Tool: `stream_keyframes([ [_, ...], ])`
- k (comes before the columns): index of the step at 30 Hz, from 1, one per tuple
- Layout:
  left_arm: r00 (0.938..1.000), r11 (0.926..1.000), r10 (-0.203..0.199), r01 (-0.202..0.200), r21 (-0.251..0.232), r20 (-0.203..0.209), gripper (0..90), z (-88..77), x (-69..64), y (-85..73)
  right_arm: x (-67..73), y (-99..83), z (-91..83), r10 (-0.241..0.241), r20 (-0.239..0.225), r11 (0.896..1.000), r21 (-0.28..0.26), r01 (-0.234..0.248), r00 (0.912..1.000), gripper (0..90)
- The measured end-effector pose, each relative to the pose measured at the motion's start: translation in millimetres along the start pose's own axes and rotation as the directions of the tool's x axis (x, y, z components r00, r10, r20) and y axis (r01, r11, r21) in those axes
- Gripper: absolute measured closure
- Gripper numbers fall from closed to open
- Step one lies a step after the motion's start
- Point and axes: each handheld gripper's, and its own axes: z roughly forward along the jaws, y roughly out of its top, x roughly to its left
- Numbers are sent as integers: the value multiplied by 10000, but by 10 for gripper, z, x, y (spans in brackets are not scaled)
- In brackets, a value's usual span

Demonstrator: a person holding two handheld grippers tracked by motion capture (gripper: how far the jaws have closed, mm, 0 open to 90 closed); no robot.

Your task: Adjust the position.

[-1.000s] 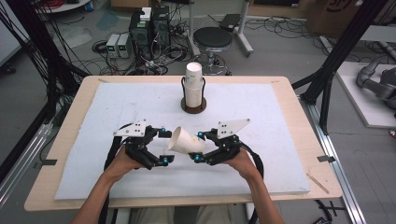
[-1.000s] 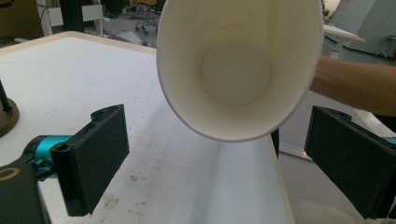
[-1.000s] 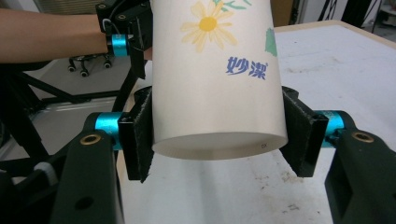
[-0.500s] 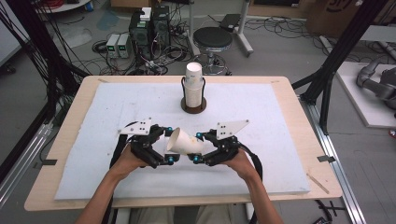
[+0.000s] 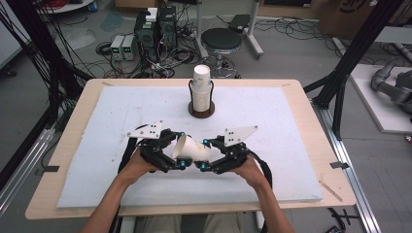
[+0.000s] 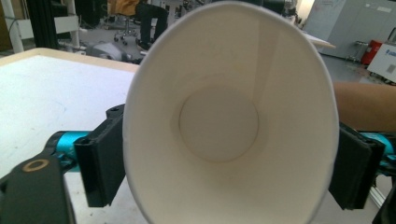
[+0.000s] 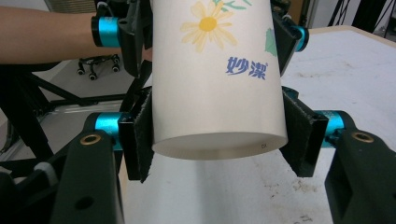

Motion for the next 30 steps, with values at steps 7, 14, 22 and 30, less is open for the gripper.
stream_keyframes([
  [7, 9998, 9999, 153, -153, 39, 135, 231, 16, -2, 19, 6, 2, 11, -112, -78, 9999, -47, 112, 9999, 376],
  [14, 9995, 9995, 291, -292, 99, 158, 291, 14, -11, 21, 17, 2, 10, -53, -128, 10000, -5, 53, 9999, 375],
  [22, 9990, 9993, 362, -364, 79, 271, 338, 6, -24, 26, 21, 6, 7, -171, -115, 9999, -10, 171, 9998, 376],
  [30, 9987, 9989, 436, -440, 140, 275, 346, 8, -30, 25, 26, 7, 10, -226, -150, 9997, 22, 226, 9996, 371],
])
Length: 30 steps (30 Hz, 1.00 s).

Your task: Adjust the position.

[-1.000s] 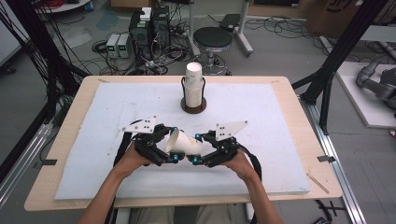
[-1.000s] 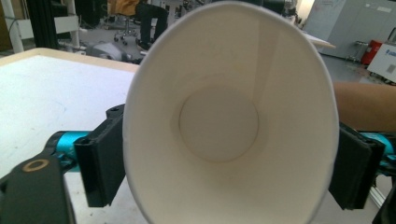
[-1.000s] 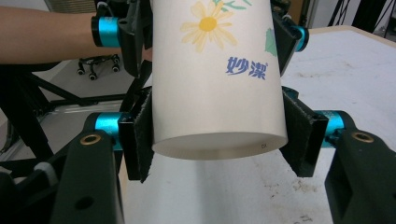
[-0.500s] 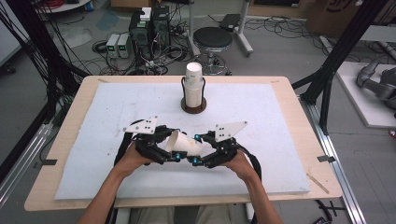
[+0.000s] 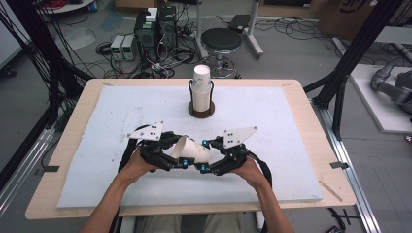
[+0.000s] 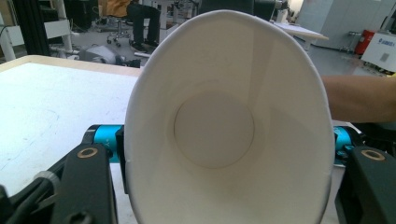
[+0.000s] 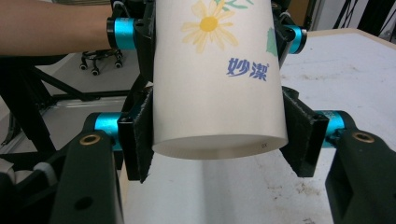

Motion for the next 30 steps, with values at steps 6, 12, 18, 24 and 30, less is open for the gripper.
stream_keyframes([
  [6, 10000, 10000, -7, 7, -3, -66, 347, -2, -4, 1, 3, -2, 11, 54, 180, 9998, 175, -57, 9998, 253],
  [12, 9999, 10000, 8, -8, 26, -115, 347, -11, -1, 3, 10, 0, 22, 176, 286, 9995, 243, -183, 9994, 187],
  [18, 9998, 10000, 34, -33, 59, -187, 348, -18, -6, 6, 13, 0, 34, 214, 303, 9992, 328, -224, 9993, 178],
  [24, 9994, 9998, -17, 23, 180, -333, 348, -47, -11, 20, 14, -5, 26, 229, 517, 9986, 465, -253, 9984, 178],
  [30, 9975, 9990, 81, -50, 445, -703, 348, -78, -8, 53, 6, -58, -29, 467, 1022, 9977, 431, -514, 9937, 178],
])
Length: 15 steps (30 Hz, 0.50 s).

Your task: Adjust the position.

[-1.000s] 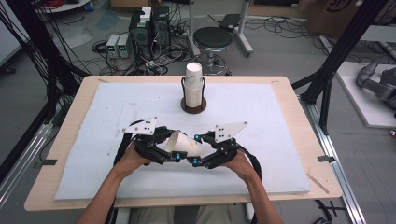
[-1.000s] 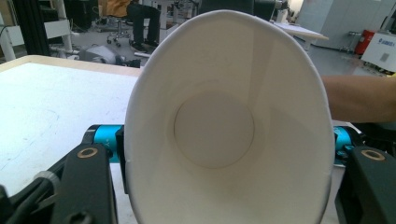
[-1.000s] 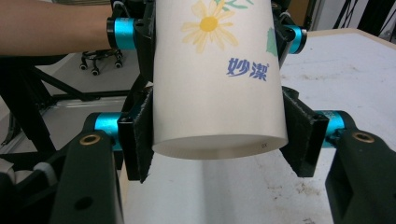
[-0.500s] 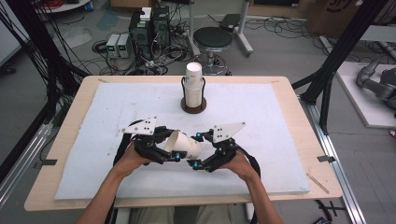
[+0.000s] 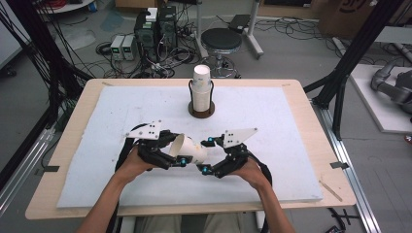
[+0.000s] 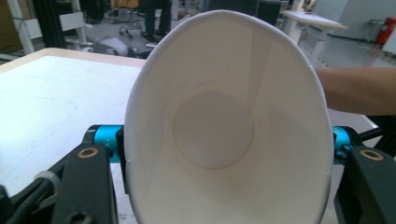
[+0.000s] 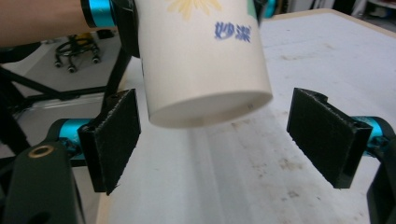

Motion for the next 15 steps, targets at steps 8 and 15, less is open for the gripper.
stream_keyframes([
  [8, 9984, 9995, 80, -62, 319, -568, 348, -35, 8, 40, -17, -111, -139, 283, 944, 9996, -70, -278, 9951, 178],
  [15, 9953, 9974, 165, -96, 715, -959, 348, -38, 4, 54, -18, -258, -287, 817, 1737, 9966, -185, -797, 9814, 179],
])
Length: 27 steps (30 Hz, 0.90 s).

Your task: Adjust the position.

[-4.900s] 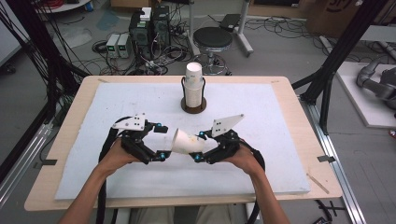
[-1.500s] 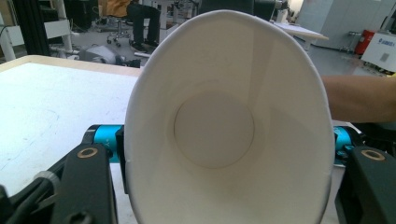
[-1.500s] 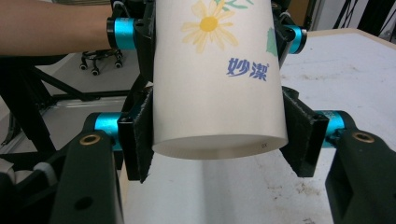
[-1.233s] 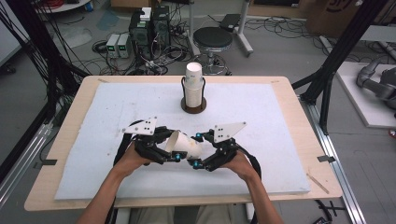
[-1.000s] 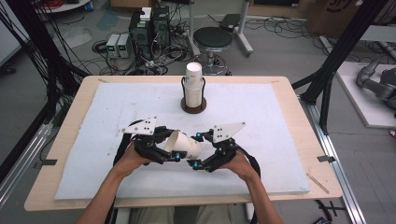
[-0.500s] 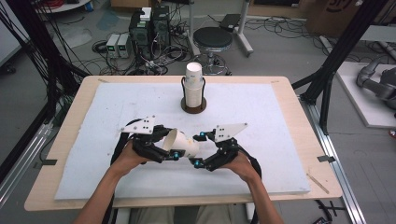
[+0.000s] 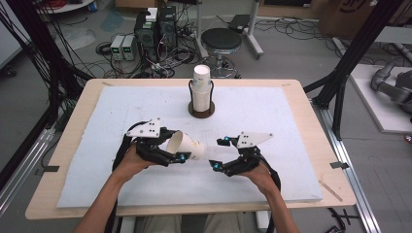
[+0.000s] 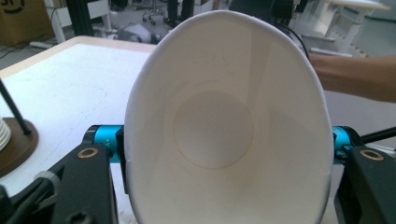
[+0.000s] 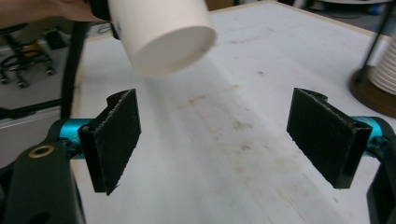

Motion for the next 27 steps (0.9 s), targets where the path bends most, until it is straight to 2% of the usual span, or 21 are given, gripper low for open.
stream_keyframes([
  [1, 10000, 10000, 3, -3, -1, -38, 348, -1, 1, 5, -19, -30, -23, -48, 327, 10000, -78, 51, 9995, 179],
  [5, 9999, 9999, 79, -78, 86, -94, 348, -6, -8, 23, -57, -137, -133, 498, 778, 9987, -96, -492, 9957, 179],
  [12, 9986, 9995, -65, 81, 293, -519, 348, -13, -6, 25, -91, -273, -307, 713, 1729, 9974, -150, -698, 9824, 179],
  [16, 9968, 9985, -92, 135, 534, -796, 348, -23, 5, 30, -115, -343, -379, 817, 2337, 9967, -177, -798, 9689, 179],
  [21, 9933, 9952, -93, 203, 954, -1152, 347, -31, 12, 30, -153, -425, -425, 879, 2858, 9961, -177, -864, 9542, 179],
  [27, 9904, 9920, -127, 298, 1229, -1377, 348, -48, 28, 20, -189, -493, -445, 1100, 3226, 9939, -382, -1031, 9401, 179],
])
